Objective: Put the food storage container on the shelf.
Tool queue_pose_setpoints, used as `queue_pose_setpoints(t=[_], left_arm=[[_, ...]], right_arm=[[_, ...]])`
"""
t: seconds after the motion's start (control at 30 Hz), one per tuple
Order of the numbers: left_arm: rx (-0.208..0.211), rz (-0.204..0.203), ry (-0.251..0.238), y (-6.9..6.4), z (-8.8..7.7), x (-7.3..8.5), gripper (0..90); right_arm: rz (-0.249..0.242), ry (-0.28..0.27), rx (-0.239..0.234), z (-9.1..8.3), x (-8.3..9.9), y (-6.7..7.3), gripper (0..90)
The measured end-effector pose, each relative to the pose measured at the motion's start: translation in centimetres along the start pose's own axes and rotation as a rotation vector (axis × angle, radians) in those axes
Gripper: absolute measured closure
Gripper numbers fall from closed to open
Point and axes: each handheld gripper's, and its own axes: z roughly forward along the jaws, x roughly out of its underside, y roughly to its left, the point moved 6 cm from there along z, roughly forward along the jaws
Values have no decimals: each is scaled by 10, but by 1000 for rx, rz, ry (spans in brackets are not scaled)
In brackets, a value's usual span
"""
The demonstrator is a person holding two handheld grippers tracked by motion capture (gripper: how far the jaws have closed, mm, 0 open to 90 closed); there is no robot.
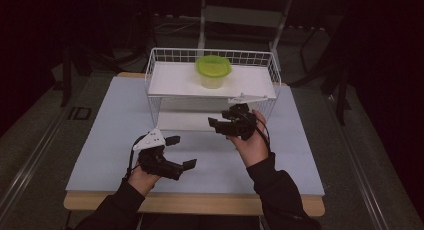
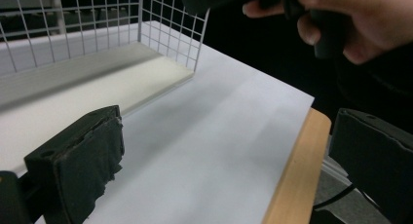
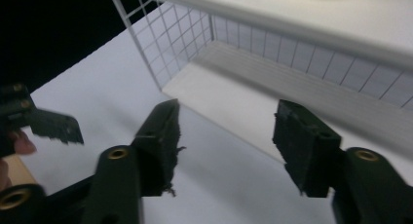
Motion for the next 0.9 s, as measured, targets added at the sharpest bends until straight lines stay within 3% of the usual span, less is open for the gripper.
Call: queue_pose_setpoints(t=[0.37, 0.63, 0.9], left_arm=[[1, 10, 3, 2, -4, 15, 5], [-7, 9, 16, 7, -2, 24, 5], [-10, 18, 24, 10, -1, 31, 5]], right_arm=[[-23, 15, -40, -2, 42, -3, 246], [-50, 20, -6, -1, 72, -12, 192], [-26, 68, 4, 3, 108, -30, 178]])
